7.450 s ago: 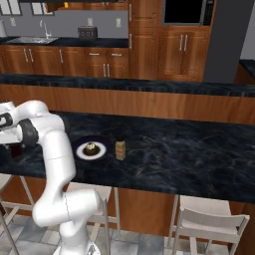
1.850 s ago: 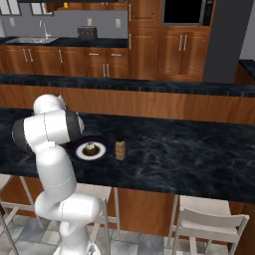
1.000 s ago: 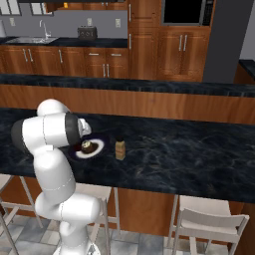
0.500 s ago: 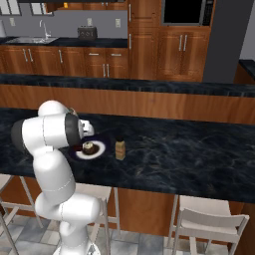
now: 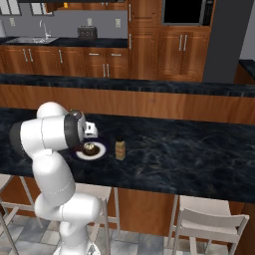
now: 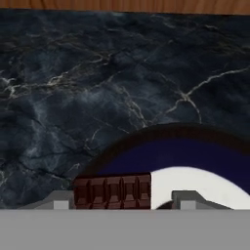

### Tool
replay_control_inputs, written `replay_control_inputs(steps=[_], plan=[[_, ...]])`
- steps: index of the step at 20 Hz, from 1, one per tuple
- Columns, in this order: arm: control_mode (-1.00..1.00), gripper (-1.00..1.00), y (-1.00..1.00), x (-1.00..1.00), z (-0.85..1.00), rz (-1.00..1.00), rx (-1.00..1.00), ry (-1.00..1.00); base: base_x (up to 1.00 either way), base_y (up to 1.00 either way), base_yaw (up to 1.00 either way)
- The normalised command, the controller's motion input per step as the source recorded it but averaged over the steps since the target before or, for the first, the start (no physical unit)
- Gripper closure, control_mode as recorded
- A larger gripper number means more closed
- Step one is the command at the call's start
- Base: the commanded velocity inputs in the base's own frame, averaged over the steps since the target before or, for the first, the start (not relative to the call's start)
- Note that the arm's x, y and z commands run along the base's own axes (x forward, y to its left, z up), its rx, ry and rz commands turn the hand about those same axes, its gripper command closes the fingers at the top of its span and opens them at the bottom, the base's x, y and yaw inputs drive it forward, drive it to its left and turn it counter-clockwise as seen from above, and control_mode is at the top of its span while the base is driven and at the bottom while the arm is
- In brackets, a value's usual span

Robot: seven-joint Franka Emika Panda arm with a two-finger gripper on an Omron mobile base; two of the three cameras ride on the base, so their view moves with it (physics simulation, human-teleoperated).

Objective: Take the cinnamon bottle from the cabinet and place it on the dining table, next to the plate with the cupcake. Then take the chocolate from the dining counter and place it on the cupcake plate.

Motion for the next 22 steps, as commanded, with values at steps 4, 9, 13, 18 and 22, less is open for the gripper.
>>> replay_control_inputs(steps=[4,9,13,18,22], plan=[[-1.0,-1.0,-0.2,-0.07,0.14,0.0,0.05,0.0,0.0,0.0,0.0],[-1.0,-1.0,-0.06,0.0,0.24,0.0,0.06,0.0,0.0,0.0,0.0],[-1.0,-1.0,0.0,-0.13,0.38,0.0,0.0,0.0,0.0,0.0,0.0],[-1.0,-1.0,0.0,-0.36,0.28,0.0,0.0,0.02,0.0,0.0,0.0],[-1.0,-1.0,-0.01,-0.37,0.34,0.0,0.0,0.05,0.0,0.0,0.0]])
